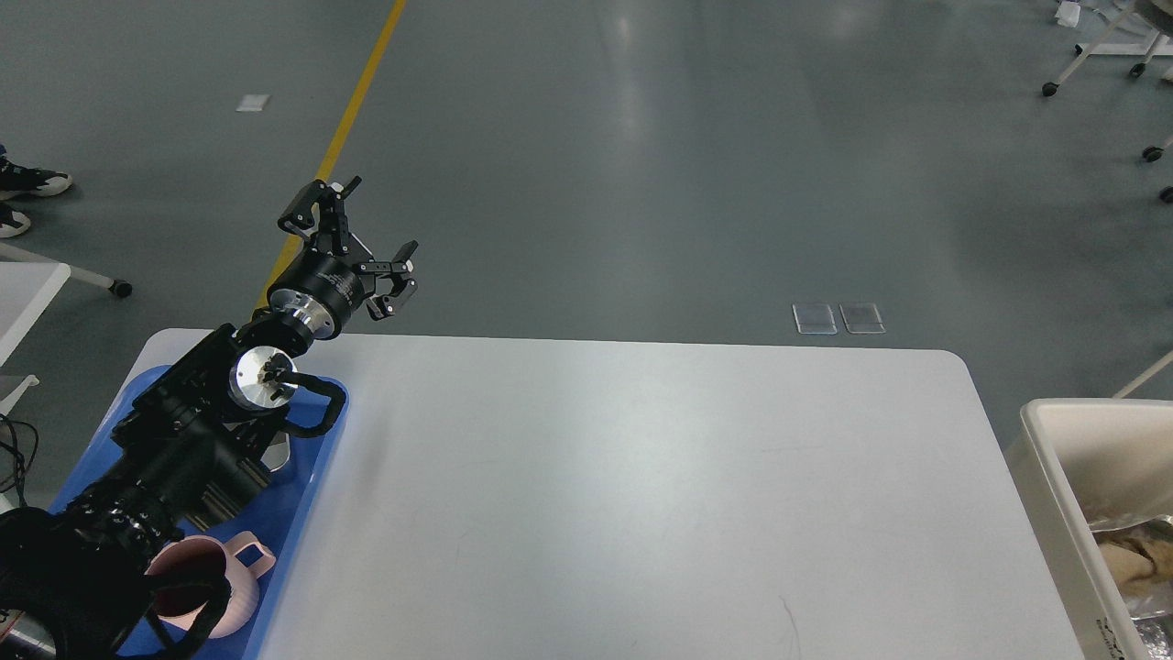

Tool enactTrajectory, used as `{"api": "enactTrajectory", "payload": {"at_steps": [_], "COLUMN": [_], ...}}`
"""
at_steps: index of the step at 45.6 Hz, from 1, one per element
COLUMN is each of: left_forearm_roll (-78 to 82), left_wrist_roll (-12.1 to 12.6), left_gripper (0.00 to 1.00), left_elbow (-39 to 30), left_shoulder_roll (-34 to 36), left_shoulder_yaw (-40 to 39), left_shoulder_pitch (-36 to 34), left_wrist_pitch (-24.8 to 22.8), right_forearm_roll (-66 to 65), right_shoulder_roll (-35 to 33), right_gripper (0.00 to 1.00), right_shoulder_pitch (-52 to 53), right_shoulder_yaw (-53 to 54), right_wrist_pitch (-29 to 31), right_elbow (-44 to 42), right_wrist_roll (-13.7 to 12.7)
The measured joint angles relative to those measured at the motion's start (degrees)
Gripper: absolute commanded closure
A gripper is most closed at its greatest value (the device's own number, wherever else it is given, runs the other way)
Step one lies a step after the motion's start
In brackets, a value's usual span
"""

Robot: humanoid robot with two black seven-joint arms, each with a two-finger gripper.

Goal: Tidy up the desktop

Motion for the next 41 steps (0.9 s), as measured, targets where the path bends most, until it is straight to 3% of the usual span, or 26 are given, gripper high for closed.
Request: {"api": "enactTrajectory", "payload": {"at_steps": [11, 25, 32, 41], "left_forearm_roll": [0.0, 0.0, 0.0, 0.0], "left_wrist_roll": [0.1, 0.1, 0.1, 0.1], "left_gripper": [0.02, 0.02, 0.02, 0.02], "left_elbow": [0.0, 0.0, 0.0, 0.0], "left_shoulder_roll": [0.0, 0.7, 0.9, 1.1], "left_shoulder_yaw": [0.0, 0.0, 0.0, 0.0], "left_shoulder_pitch": [-0.1, 0.0, 0.0, 0.1], "left_wrist_pitch": [0.0, -0.5, -0.6, -0.6], "right_forearm_roll": [0.0, -1.0, -0.7, 1.2], "right_shoulder_roll": [0.1, 0.9, 5.0, 13.4], "right_gripper": [0.00, 0.00, 0.00, 0.00], "right_shoulder_pitch": [3.3, 22.1, 32.8, 44.6], "right_shoulder_yaw": [-0.2, -11.1, -14.1, -8.0], "right_wrist_pitch": [0.0, 0.1, 0.4, 9.3], "right_elbow": [-1.1, -4.9, -4.5, -0.7], "right_wrist_roll": [0.5, 0.8, 0.8, 0.2]}}
